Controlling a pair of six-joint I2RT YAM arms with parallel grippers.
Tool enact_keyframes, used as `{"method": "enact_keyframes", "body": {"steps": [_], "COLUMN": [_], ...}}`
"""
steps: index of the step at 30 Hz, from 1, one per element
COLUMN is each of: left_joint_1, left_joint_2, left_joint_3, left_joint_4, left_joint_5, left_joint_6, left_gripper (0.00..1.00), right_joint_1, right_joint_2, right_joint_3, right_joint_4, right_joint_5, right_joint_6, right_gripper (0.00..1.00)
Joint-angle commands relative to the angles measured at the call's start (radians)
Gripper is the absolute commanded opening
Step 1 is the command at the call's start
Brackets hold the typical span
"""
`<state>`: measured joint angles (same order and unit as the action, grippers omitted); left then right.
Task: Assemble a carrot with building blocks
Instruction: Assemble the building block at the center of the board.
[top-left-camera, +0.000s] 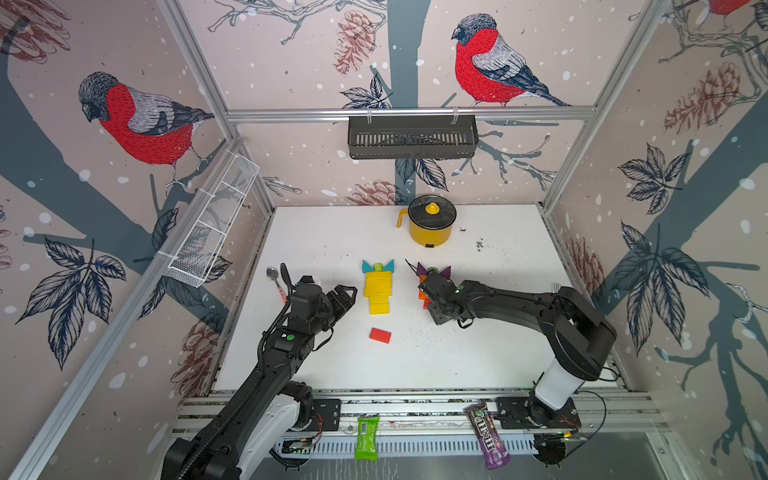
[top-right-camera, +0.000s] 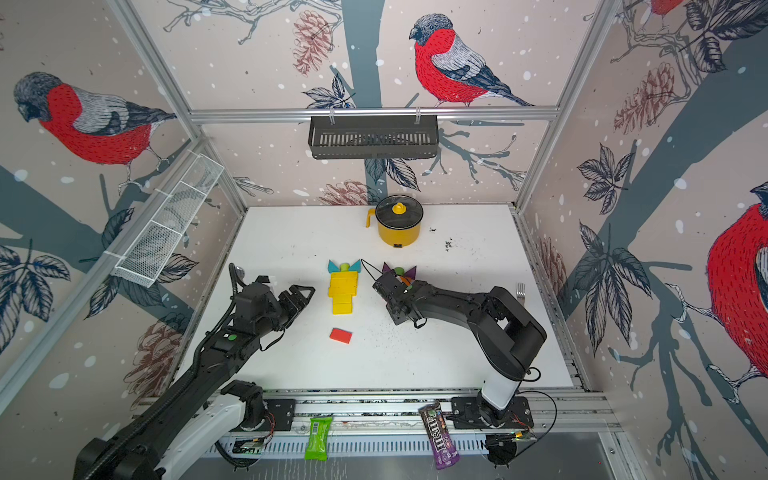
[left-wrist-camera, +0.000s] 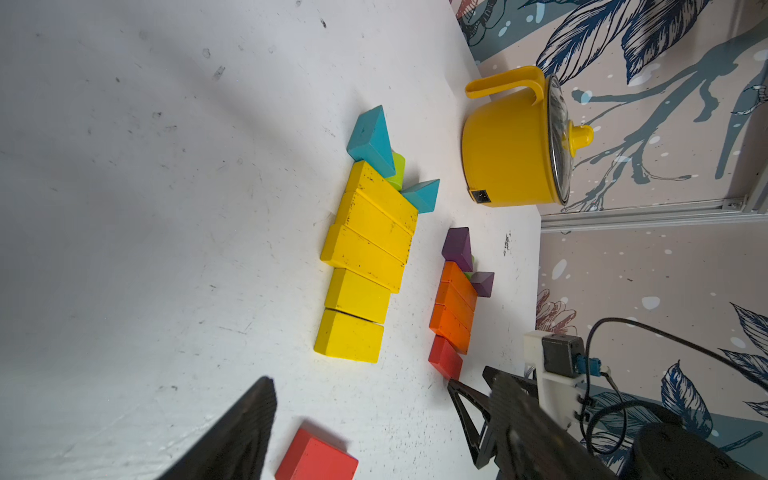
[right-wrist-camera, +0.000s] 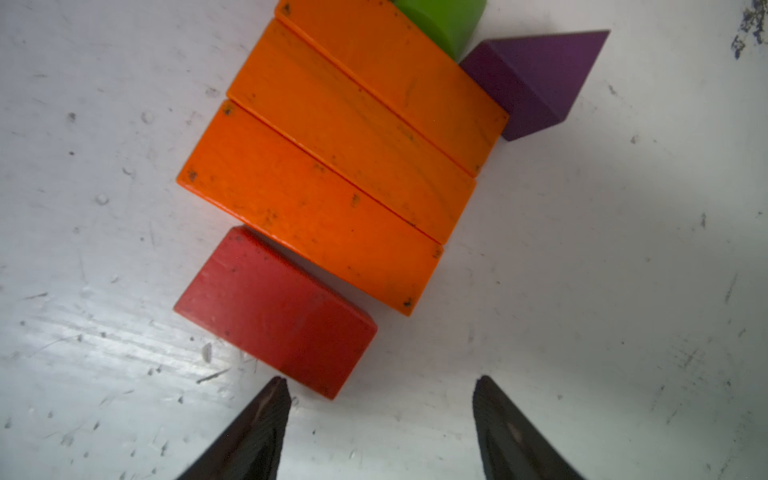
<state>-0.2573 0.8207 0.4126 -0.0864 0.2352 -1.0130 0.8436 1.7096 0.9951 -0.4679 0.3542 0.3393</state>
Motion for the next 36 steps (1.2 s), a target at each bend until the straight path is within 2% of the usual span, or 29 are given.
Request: {"method": "enact_keyframes", "body": {"steps": [1, 25, 28, 31, 33, 36], "left_joint_1": [0.003, 0.003, 0.003, 0.008, 0.018, 0.053], "left_joint_2": [-0.004, -0.007, -0.015, -0.032, -0.042, -0.061], "left_joint_3": [0.007, 0.006, 0.007, 0.022, 0.027, 0.009], "left_joint_4": [0.028, 0.025, 0.018, -0.023, -0.056, -0.113], "left_joint_5": [-0.003, -0.005, -0.021, -0.059, -0.080, -0.093], "left_joint_6": [0.001, 0.002, 0.015, 0.035, 0.031, -0.014], "left_gripper": [0.82, 0.82, 0.82, 0.82, 0.84, 0.86], "right_joint_1": [-0.005, 0.010, 0.057, 0.157, 0.221, 0.294], "right_joint_2": [0.007, -0.010, -0.037, -0.040, -0.016, 0.051], "right_joint_3": [0.007, 0.036, 0.066, 0.115, 0.147, 0.197], "right_joint_4": [-0.003, -0.034, -0.048, -0.018, 0.020, 0.079], "right_joint_5": [0.010, 0.014, -0.001, -0.045, -0.120, -0.204], "right_joint_6": [-0.012, -0.020, -0.010, -0.031, -0.071, -0.112], "right_gripper": [0.72, 0.73, 0.66, 0.52, 0.44, 0.44]}}
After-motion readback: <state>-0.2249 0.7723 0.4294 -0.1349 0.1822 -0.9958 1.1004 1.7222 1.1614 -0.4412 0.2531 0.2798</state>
